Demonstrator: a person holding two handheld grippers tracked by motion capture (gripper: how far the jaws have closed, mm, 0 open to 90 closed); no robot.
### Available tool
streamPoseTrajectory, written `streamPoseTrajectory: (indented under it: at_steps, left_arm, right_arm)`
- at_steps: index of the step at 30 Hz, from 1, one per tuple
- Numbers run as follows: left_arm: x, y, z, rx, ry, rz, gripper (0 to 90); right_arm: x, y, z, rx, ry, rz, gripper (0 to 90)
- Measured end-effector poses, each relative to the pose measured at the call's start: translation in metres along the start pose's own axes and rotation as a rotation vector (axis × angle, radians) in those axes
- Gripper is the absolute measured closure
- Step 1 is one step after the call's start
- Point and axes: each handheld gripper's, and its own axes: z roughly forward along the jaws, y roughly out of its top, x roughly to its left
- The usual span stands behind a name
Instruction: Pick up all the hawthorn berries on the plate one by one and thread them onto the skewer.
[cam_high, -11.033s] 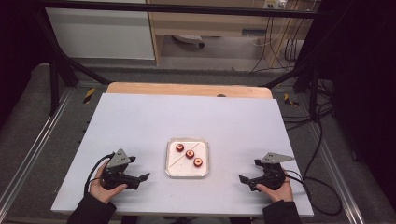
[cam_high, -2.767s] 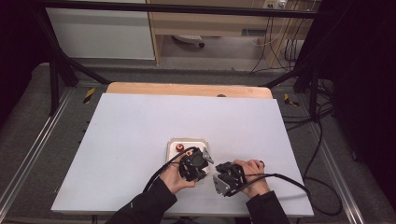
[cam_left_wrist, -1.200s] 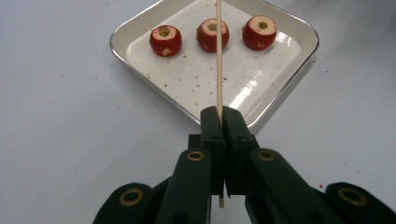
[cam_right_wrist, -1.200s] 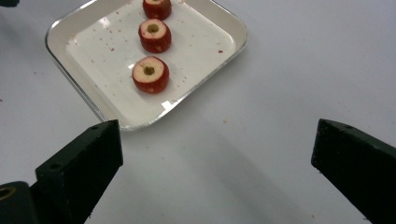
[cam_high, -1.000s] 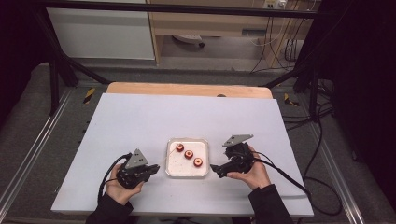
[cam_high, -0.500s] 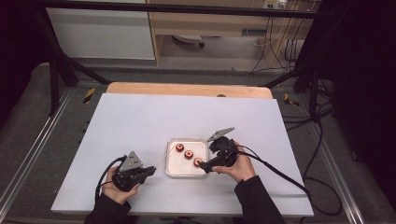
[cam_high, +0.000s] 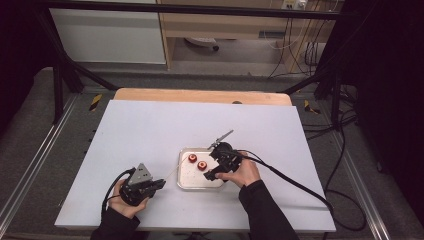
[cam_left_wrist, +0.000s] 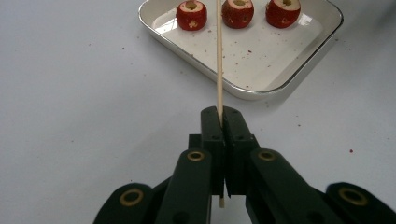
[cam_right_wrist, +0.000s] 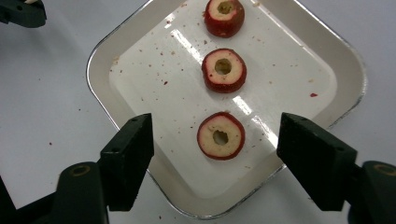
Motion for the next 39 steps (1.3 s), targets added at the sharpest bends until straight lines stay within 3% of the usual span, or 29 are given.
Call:
streamPoseTrajectory:
  at_steps: [8, 17, 27, 34, 39]
  left_arm:
    - [-0.001, 0.000, 0.001, 0.005, -0.003, 0.006, 88.4]
    - [-0.002, 0.000, 0.002, 0.011, -0.004, 0.010, 88.4]
    - [-0.002, 0.000, 0.003, 0.012, -0.001, 0.011, 88.4]
    - [-0.002, 0.001, 0.002, 0.012, 0.001, 0.015, 88.4]
    - [-0.003, 0.001, 0.001, -0.006, 0.001, 0.009, 88.4]
  right_arm:
    - [-0.006, 0.006, 0.011, 0.068, 0.012, 0.010, 45.0]
    - [-0.011, 0.008, 0.020, 0.121, 0.031, 0.048, 53.8]
    - [-0.014, 0.009, 0.024, 0.135, 0.045, 0.056, 59.6]
    - [-0.015, 0.009, 0.024, 0.142, 0.046, 0.086, 60.3]
    - [-0.014, 0.010, 0.013, 0.087, 0.069, 0.132, 60.4]
